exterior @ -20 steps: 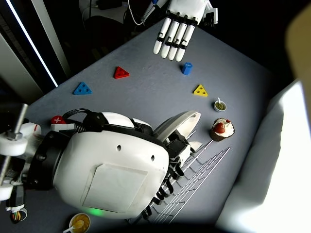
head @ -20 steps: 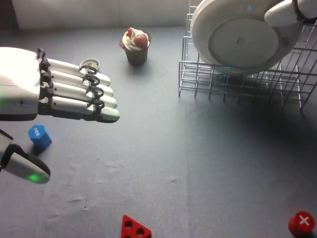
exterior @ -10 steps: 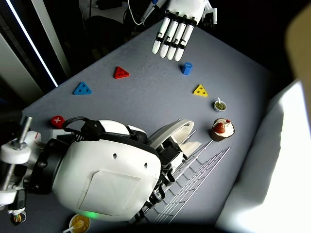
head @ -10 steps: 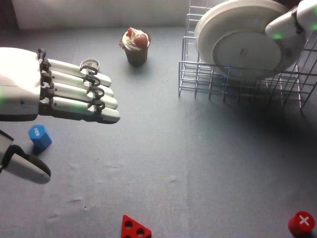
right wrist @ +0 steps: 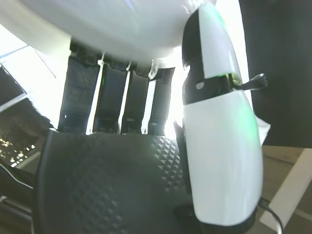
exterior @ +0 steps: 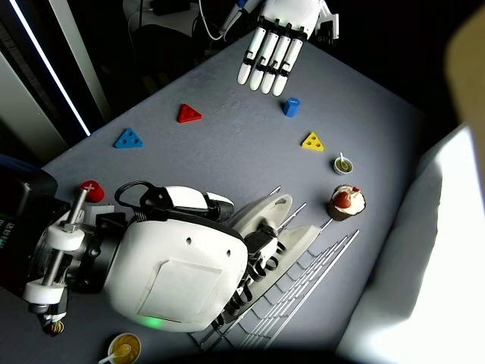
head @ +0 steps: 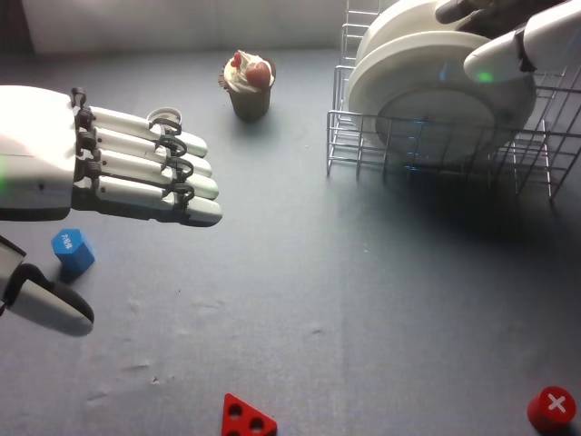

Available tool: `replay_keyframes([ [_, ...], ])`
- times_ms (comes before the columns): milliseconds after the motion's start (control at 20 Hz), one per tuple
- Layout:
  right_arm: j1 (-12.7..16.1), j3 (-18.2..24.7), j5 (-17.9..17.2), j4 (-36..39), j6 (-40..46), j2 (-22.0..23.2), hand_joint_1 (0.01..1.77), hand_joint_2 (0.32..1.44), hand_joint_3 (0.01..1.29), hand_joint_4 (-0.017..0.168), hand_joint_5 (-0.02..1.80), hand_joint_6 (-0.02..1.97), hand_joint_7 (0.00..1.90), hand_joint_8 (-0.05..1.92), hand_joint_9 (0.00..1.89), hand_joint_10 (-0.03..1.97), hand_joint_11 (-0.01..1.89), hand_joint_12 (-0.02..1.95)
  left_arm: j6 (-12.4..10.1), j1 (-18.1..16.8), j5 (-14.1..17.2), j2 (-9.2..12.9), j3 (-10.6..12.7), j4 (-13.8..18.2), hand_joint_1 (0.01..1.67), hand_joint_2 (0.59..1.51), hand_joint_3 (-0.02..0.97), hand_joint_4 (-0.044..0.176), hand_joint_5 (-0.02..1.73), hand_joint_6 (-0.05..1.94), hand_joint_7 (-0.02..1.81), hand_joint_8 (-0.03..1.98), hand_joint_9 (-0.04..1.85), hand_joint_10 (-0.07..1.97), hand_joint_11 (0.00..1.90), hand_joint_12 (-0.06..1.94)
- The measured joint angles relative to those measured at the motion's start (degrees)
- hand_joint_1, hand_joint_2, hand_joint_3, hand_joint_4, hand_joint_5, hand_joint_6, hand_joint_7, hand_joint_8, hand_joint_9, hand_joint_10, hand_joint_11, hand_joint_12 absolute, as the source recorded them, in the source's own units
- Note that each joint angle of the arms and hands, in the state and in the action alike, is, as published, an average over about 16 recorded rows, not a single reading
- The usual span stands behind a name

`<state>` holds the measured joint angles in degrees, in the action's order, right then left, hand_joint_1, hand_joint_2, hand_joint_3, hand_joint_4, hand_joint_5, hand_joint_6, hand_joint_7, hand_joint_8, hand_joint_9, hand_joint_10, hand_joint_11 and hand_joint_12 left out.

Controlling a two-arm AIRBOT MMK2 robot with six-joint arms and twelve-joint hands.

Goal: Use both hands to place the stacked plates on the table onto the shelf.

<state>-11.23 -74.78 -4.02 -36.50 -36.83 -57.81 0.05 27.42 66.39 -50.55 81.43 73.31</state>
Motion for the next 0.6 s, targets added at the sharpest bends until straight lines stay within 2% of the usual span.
replay_keyframes([
  [150,0.39,0.08,0.08,-0.01,0.22,0.03,1.18,0.99,0.01,-0.007,0.75,0.25,0.84,0.05,0.94,0.02,1.05,0.05,0.0,0.0,0.24,-0.01,0.13,-0.16,0.12,1.108,0.013,0.004,0.16,0.02,0.2,0.0,0.2,0.01,0.17,0.01],
  [350,2.17,0.54,-0.12,-0.05,0.46,0.63,1.11,0.97,0.01,-0.007,0.64,0.04,0.73,0.05,0.81,0.02,0.91,0.03,0.0,0.0,0.48,-0.01,0.16,-0.38,0.12,1.108,0.013,0.004,0.17,0.02,0.2,0.0,0.2,0.01,0.17,0.01],
  [600,4.97,1.58,-0.07,0.56,0.51,1.9,0.99,0.95,0.01,-0.007,0.52,0.02,0.57,0.03,0.64,0.02,0.71,0.01,0.0,0.0,0.7,-0.01,0.16,-0.63,0.12,1.108,0.012,0.004,0.16,0.02,0.2,0.0,0.2,0.01,0.17,0.01],
])
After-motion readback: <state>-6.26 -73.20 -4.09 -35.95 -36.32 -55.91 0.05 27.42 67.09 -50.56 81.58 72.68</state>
